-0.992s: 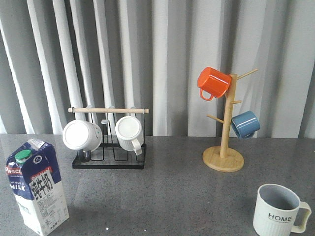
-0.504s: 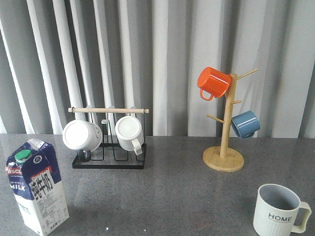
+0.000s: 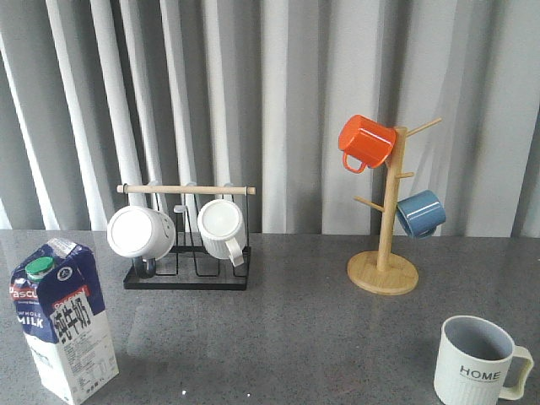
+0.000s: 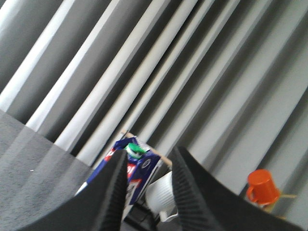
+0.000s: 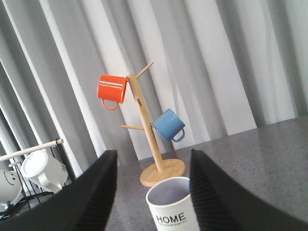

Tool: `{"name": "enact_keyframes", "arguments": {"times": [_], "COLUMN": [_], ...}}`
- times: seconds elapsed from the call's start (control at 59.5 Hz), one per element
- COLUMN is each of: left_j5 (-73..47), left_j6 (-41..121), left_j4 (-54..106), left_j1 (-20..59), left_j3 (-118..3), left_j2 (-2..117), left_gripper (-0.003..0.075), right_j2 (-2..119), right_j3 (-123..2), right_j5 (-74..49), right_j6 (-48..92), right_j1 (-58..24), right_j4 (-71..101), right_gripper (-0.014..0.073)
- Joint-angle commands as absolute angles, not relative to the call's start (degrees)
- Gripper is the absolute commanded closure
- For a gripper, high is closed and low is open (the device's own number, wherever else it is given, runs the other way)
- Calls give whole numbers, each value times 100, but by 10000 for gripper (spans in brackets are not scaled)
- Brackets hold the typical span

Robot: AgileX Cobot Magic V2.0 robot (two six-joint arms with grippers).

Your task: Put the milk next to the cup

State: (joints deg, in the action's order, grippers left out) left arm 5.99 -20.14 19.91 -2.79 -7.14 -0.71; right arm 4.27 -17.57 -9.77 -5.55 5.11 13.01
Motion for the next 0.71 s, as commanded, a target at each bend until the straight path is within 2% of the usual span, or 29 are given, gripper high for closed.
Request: {"name": "enact_keyframes", "arguments": {"times": [0.0,0.101,0.202,0.303,0.471,0.689], "left_j5": [1197,1861,2058,1511,475,209], "left_j6": [-2797,-3405,-3540,-3540,-3538,-3534], "left_j4": [2027,2027,1940,1264,87,-115], "left_j1": [-277,-277,-277,-277,-277,-277], "left_j3": [-1030,-1030,-1114,-1431,-2157,-2463], "left_j2": [-132,-132,-121,-121,-101,196], "left_gripper": [370,339,339,339,339,339], "right_j2": [788,865,1216,1962,3441,4884], "right_j3": [-2093,-2111,-2560,-3540,-4905,-4967], "right_j5": [-228,389,-307,-1173,-1923,-2479], "right_j6": [-490,-533,-323,180,511,441], "right_j1": [543,543,543,543,543,543], "right_j4": [1272,1388,1083,534,-249,-533], "right_gripper": [109,86,97,100,100,106]}}
